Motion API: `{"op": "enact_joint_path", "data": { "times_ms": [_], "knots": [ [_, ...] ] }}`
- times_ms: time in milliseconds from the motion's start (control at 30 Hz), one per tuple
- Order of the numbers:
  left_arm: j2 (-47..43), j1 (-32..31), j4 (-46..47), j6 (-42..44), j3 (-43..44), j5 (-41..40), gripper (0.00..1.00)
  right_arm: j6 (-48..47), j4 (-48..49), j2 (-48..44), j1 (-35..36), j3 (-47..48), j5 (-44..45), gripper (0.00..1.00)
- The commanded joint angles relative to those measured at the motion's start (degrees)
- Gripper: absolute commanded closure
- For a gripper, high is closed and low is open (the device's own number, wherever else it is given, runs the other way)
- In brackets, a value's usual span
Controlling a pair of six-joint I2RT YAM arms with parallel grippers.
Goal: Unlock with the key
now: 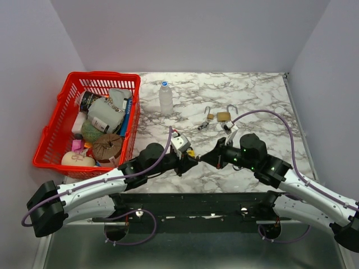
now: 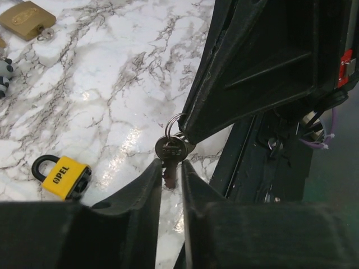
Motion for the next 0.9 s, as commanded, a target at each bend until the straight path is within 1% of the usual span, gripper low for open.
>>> {"op": "enact_joint_path", "data": {
  "times_ms": [0, 100, 133, 167, 267, 300, 367, 400, 433, 500, 533, 567, 633, 667, 733, 767, 867],
  "knots": [
    [-1.49, -1.19, -3.77, -0.21, 2.19, -0.22, 0.81, 0.32, -1.26, -0.53, -0.61, 0.91, -0.95, 0.99],
    [-1.40, -1.90, -5.27, -0.39, 3.16, -0.22, 0.90, 0.32, -1.26, -0.09, -0.79, 0.73, -1.13, 0.99],
    [-1.40, -2.16, -6.32, -0.30, 3.51, -0.13, 0.97, 0.23, -1.18, 0.08, -0.79, 0.82, -1.30, 0.99],
    [-1.40, -2.25, -6.67, -0.47, 3.86, -0.13, 1.00, 0.14, -1.18, 0.17, -0.79, 0.82, -1.48, 0.99],
    [-1.23, -2.43, -8.43, -2.13, 4.91, 0.31, 1.00, -1.87, -1.35, 0.17, -0.88, 0.82, -1.74, 0.99],
    [-0.96, -2.43, -10.00, -2.58, 5.27, 2.40, 1.00, -4.14, -1.61, 0.00, -0.88, 0.91, -1.83, 0.99],
    [-0.17, -2.43, -12.29, -3.90, 6.75, 4.95, 1.00, -6.88, -3.10, -0.79, -0.79, 1.43, -2.18, 0.89],
    [0.18, -2.34, -14.48, -4.77, 7.11, 6.62, 1.00, -10.72, -3.81, -1.14, -0.79, 1.69, -2.62, 0.83],
    [0.79, -2.34, -15.98, -4.96, 7.64, 10.64, 1.00, -12.67, -4.77, -1.49, -0.79, 2.31, -2.97, 0.72],
    [1.58, -2.34, -19.57, -5.83, 9.13, 14.53, 1.00, -17.84, -6.88, -2.37, -0.79, 2.49, -4.11, 0.61],
    [2.37, -2.34, -20.56, -6.18, 9.66, 18.90, 1.00, -19.62, -7.41, -2.55, -0.70, 2.49, -4.99, 0.54],
    [2.73, -2.25, -21.26, -6.54, 10.45, 20.94, 1.00, -21.12, -8.11, -2.55, -0.53, 2.58, -7.17, 0.52],
    [3.95, -2.34, -23.63, -6.89, 11.33, 24.81, 1.00, -24.81, -8.47, -2.73, 0.87, 2.58, -8.16, 0.48],
    [4.48, -2.25, -24.69, -6.89, 12.12, 27.88, 1.00, -25.78, -8.21, -2.90, 1.58, 2.05, -7.81, 0.47],
    [5.80, -2.08, -27.24, -6.80, 12.91, 30.01, 1.00, -28.33, -7.60, -2.99, 4.12, 1.70, -7.37, 0.46],
    [6.24, -1.99, -27.85, -7.15, 13.26, 32.71, 1.00, -29.03, -6.90, -2.99, 5.00, 1.44, -7.28, 0.46],
    [8.00, -0.85, -28.56, -8.81, 13.18, 37.56, 1.00, -30.71, -4.44, -3.69, 7.38, 0.12, -7.63, 0.46]
  ]
}}
